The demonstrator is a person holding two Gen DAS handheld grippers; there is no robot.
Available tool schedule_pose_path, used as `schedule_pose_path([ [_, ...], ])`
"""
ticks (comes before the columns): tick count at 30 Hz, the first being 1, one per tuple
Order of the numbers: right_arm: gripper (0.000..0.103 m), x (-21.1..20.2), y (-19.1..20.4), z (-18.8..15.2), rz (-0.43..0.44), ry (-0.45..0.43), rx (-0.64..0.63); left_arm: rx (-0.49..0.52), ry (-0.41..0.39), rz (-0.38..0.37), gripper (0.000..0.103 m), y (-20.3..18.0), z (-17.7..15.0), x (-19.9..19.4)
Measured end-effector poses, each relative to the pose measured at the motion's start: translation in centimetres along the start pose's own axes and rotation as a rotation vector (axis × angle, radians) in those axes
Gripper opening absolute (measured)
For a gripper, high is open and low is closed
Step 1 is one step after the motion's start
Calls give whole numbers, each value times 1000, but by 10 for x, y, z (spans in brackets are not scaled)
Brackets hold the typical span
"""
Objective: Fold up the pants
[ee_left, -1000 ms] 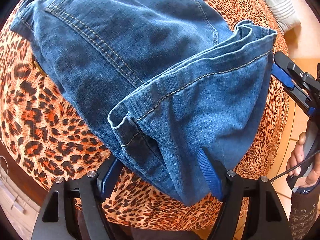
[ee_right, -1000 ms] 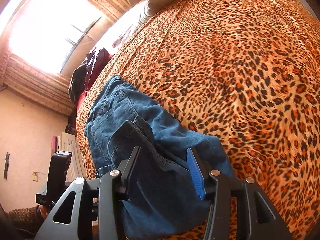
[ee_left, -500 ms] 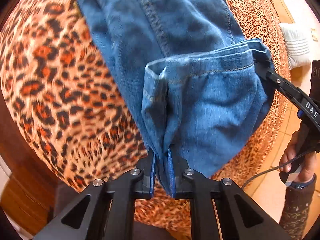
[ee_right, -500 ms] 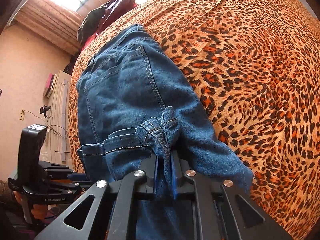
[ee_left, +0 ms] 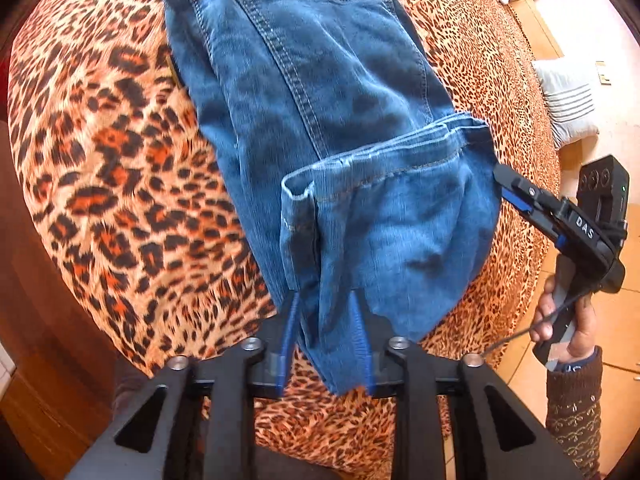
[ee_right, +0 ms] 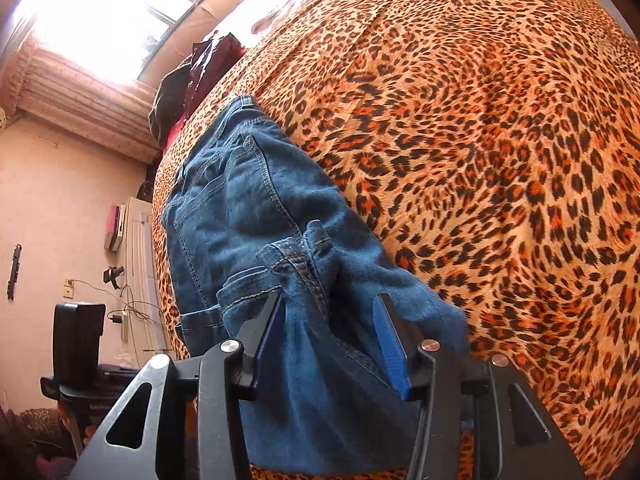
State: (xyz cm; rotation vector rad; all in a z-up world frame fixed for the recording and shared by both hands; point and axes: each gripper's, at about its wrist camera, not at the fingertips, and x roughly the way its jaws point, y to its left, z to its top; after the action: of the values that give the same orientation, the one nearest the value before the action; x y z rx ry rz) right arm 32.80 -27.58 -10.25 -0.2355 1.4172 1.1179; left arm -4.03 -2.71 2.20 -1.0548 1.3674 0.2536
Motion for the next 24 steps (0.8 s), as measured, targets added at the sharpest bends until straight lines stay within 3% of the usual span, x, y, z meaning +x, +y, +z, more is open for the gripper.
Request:
schedule_pose_path([
  [4, 48, -10, -16, -13, 9, -16, 52, 7, -31, 24, 35, -11, 13, 2],
  [6, 48, -11, -17, -21, 21, -20, 53, 31, -39, 44, 41, -15, 16, 3],
  [11, 48, -1, -18, -25, 16, 1, 42, 50, -23, 60, 40, -30, 23, 12],
  [14, 48, -1, -23, -27, 24, -6, 48, 27, -13, 101, 18, -22, 28, 23],
  [15, 48, -1, -23, -26, 24, -7, 43, 6, -8, 89, 16, -17, 28, 23],
  [17, 48, 0, -23, -27, 31, -9, 23, -33, -2, 65, 14, -11, 26, 22],
  [22, 48, 6, -19, -32, 21, 38, -42, -41, 8, 89, 11, -12, 18, 23],
  [23, 47, 8, -17, -32, -2, 46, -64, -47, 9, 92, 10, -12, 17, 24],
  [24, 34, 9, -14, -33, -7, 54, -89, -60, 15, 89, 9, -12, 16, 24],
])
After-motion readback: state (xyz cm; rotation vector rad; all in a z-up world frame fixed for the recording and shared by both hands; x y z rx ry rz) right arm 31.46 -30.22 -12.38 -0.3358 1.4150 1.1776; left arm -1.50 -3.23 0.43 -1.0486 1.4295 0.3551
